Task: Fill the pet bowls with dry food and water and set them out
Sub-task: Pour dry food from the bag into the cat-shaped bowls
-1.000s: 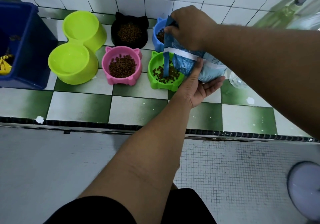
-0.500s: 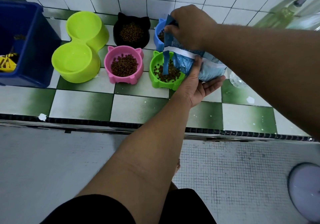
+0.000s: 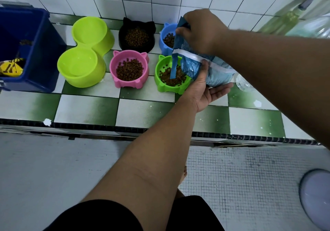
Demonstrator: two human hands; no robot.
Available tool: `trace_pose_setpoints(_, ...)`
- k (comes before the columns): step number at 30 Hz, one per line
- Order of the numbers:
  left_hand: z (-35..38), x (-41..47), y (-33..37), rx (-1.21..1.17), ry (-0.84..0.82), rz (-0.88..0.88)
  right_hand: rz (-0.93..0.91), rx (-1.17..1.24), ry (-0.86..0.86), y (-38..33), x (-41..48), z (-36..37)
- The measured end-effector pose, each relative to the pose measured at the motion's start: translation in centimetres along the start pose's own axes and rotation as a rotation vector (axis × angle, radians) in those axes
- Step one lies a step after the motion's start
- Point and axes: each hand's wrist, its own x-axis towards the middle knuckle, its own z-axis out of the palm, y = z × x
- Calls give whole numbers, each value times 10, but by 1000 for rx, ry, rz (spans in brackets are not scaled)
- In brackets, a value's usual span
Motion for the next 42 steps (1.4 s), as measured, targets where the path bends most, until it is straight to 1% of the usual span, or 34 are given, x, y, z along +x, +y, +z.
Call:
trace_pose_setpoints(10, -4, -3, 3, 56, 6, -21, 6, 18, 44, -3, -9, -9)
trace_pose_setpoints(16, -8, -7, 7, 176, 72, -40, 48, 78, 55, 1, -23, -19)
trace_pose_setpoints(18, -11, -7, 8, 227, 87, -42, 68, 108, 87, 2, -29, -21)
trace_pose_setpoints(21, -11, -15, 13, 312, 100, -57, 114, 204, 158, 11, -42, -25)
trace_pose_setpoints(27, -23, -27, 28, 515, 155, -14, 295, 487, 337, 31, -72, -22)
trace_pose_setpoints(31, -28, -38, 39, 657, 181, 23, 365, 750, 427, 29, -98, -11)
trace_pose_setpoints(34, -28, -50, 46, 825, 191, 99, 406, 881, 518, 26, -115, -6)
trace_pose_setpoints(37, -32, -60, 53, 980, 205, 294, 412, 997, 591, 21, -128, -4)
trace_pose_setpoints(39, -33, -65, 59, 962, 201, 412, 439, 1072, 646, 16, -133, -2)
trace_pose_setpoints(42, -31, -78, 69, 962, 204, 478, 473, 1232, 679, 9, -134, -3)
